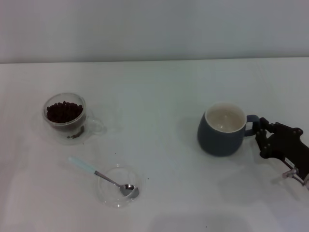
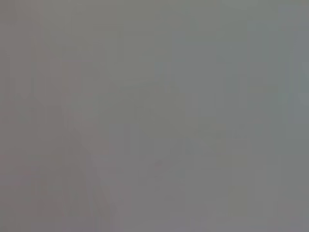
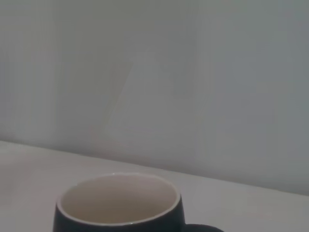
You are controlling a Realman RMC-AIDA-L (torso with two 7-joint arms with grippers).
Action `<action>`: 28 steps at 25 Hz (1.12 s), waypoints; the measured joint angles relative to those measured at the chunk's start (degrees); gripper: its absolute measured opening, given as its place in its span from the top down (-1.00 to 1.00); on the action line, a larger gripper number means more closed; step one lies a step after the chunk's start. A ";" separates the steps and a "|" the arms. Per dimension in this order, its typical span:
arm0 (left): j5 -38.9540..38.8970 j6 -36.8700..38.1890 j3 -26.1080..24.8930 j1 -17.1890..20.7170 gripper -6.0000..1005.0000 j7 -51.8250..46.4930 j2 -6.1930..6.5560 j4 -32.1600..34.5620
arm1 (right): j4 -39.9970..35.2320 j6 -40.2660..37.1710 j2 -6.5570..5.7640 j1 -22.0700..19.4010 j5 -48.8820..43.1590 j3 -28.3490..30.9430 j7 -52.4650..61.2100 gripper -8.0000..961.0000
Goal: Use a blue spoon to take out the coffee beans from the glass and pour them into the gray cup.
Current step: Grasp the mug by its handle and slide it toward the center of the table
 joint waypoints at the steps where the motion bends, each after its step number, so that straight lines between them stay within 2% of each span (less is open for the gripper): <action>1: 0.00 -0.03 0.00 0.00 -0.22 0.00 0.00 0.00 | -0.23 -0.14 0.01 0.03 -0.02 -0.41 0.00 0.58; 3: 0.00 -0.06 -0.10 0.01 -0.22 0.00 0.00 0.00 | -0.93 -0.20 0.01 0.10 -0.03 -1.26 0.00 0.67; 28: 0.00 -0.06 -0.09 -0.25 -0.23 0.00 -0.17 -0.09 | -7.70 0.85 0.45 0.99 0.85 -12.76 0.24 0.67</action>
